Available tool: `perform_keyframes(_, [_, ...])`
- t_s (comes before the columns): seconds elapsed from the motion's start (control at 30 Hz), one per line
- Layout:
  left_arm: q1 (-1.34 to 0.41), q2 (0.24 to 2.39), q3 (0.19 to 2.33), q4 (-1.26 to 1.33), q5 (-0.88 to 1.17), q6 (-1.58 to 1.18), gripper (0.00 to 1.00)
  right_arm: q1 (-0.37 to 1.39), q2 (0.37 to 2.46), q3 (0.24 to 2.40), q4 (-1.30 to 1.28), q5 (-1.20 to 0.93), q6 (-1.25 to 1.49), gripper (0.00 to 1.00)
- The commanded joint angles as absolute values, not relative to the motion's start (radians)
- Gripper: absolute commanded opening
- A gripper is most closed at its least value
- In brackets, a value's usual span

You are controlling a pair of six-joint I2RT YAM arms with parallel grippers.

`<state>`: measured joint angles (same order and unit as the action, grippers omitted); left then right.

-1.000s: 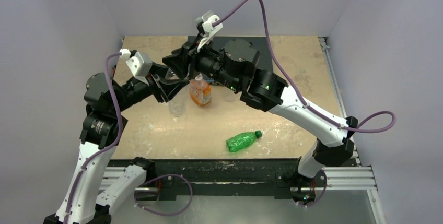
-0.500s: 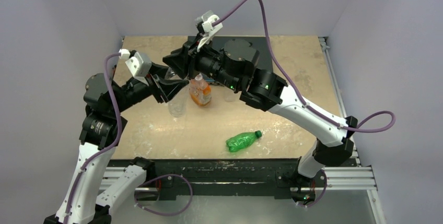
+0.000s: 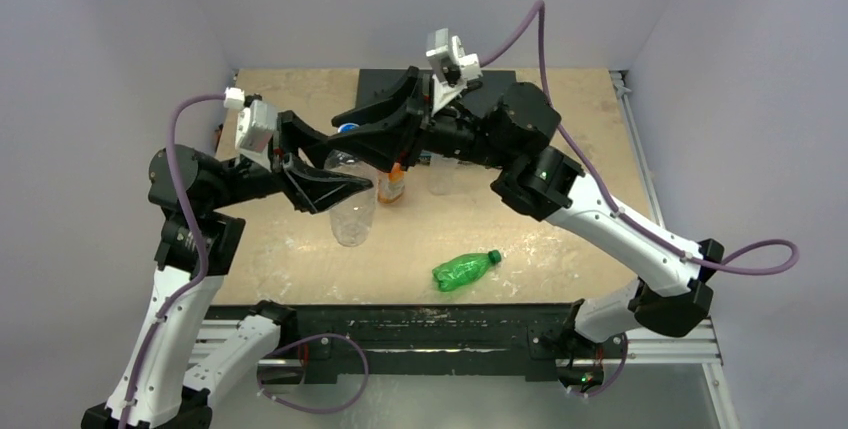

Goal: Unscrew the bottle caps
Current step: Unscrew the bottle cap from the plastic bottle.

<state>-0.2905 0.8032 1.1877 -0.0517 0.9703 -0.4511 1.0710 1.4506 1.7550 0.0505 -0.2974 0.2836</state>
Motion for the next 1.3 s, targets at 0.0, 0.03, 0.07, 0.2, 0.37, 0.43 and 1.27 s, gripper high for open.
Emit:
perform_keyframes(0.0, [-0.288,0.829,1.251,0.159,1.132,-0.701,0.07,0.966,1.377,1.678,0.439,-0.862,0.512,0.00])
perform_keyframes(0.03, [-0.288,0.831,1.258,0.167,1.154,-0.709,0.06,0.950,1.384,1.676,0.491,-0.952,0.561,0.00])
perform_keyframes(0.07, [-0.288,0.833,1.264,0.170,1.172,-0.711,0.06,0.942,1.391,1.682,0.544,-1.004,0.604,0.00])
perform_keyframes(0.2, [-0.288,0.835,1.275,0.169,1.196,-0.716,0.06,0.939,1.416,1.717,0.525,-1.097,0.621,0.00])
perform_keyframes(0.37, [-0.288,0.835,1.273,0.181,1.204,-0.721,0.06,0.932,1.429,1.717,0.490,-1.118,0.596,0.00])
perform_keyframes(0.43, [-0.288,0.834,1.273,0.182,1.204,-0.714,0.06,0.921,1.434,1.717,0.455,-1.090,0.577,0.00])
perform_keyframes(1.27, [-0.288,0.801,1.265,-0.283,0.582,-0.013,0.06,1.160,1.668,2.203,-0.365,0.235,0.207,0.55])
